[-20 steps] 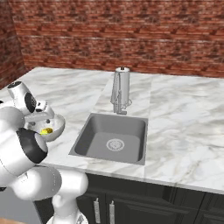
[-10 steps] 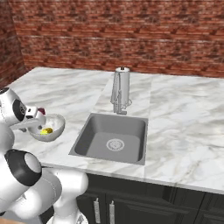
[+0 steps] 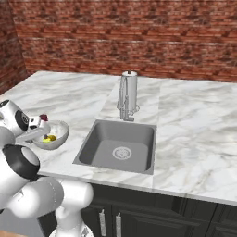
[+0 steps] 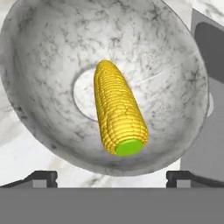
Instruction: Pick the corn from the sink and place it in the bowl. Then pick the bowl and place it in the microwave. Then close the microwave door and press the start button.
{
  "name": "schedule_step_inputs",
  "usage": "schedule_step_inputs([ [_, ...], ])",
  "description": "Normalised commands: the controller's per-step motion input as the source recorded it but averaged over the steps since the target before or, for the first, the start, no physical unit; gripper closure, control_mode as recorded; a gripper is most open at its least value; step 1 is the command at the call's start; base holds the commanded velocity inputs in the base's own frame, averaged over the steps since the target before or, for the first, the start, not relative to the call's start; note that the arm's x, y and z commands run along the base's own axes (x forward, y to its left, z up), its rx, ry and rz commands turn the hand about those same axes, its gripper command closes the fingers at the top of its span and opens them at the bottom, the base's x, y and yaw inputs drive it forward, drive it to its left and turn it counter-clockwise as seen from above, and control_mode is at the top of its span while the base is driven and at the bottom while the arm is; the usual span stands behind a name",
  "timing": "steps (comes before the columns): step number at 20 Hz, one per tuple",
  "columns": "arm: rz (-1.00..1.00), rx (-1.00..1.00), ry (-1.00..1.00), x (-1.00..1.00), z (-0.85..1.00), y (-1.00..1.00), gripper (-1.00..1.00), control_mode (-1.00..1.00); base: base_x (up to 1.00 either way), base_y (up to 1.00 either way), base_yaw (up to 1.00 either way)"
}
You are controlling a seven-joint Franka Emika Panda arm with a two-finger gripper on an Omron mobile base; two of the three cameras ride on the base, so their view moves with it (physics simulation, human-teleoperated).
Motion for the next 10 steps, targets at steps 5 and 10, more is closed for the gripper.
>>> schedule_step_inputs([
  [5,0.06,-0.1,0.1,0.34,-0.28,0.06,-1.0,-1.0,0.0,0.0,0.0],
  [10,0.11,-0.08,0.09,0.01,-0.35,0.06,-1.0,-1.0,0.0,0.0,0.0],
])
